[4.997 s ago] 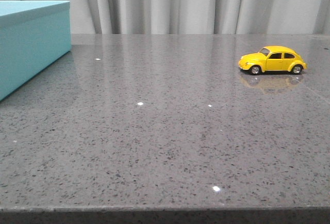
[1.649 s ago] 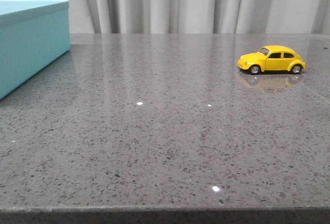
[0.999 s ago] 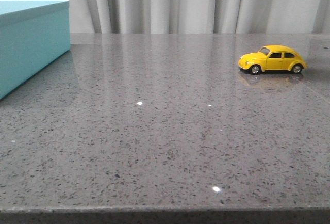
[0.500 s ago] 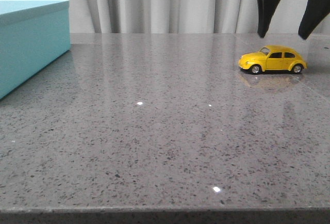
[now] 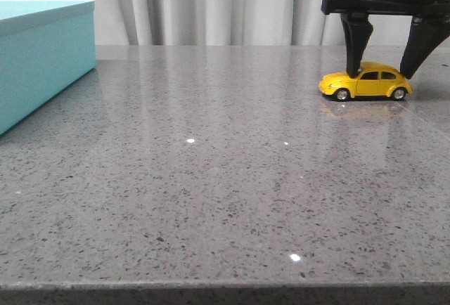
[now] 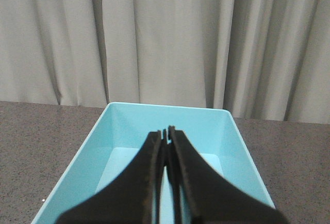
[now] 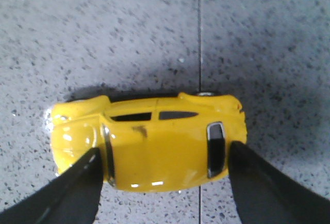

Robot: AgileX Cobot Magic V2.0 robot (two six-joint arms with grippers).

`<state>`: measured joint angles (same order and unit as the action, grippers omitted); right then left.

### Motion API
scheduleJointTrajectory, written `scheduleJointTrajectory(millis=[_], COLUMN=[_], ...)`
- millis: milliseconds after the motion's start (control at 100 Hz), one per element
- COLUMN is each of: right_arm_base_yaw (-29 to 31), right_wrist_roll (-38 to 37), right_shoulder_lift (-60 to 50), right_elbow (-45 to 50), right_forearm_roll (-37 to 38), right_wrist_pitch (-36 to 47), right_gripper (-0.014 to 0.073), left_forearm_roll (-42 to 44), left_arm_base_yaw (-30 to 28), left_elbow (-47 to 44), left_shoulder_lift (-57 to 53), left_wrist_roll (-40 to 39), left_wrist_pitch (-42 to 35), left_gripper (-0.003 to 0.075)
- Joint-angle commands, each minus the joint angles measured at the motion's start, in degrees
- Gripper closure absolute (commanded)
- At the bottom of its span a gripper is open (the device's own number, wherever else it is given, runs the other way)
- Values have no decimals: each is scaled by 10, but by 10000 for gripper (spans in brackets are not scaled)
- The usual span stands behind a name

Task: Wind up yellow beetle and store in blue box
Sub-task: 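Close the right gripper on the car and pull it backward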

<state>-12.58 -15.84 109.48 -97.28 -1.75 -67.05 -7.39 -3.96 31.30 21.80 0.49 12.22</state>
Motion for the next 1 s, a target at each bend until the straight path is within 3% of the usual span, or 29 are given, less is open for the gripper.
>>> scheduleJointTrajectory(millis=[0,430,690,850,989], right_arm_base_yaw=[0,48,98,107,107], right_wrist_roll=[2,11,23,23,50], right_shoulder_lift=[-20,-20,-20,-21,-43], right_elbow=[-16,-16,-16,-16,-16], right_forearm_roll=[6,27,111,102,31], right_wrist_pitch=[13,-24,-76,-75,-69], right_gripper=[75,75,75,75,75], left_forearm_roll=[-7,-7,-7,-7,-7], left_arm_base_yaw=[0,0,0,0,0], left_elbow=[19,19,19,19,19], left_shoulder_lift=[9,9,9,9,9], left_wrist_roll=[-5,-5,-5,-5,-5], left_wrist_pitch=[-43,-43,-43,-43,-43], left_gripper=[739,739,739,739,739])
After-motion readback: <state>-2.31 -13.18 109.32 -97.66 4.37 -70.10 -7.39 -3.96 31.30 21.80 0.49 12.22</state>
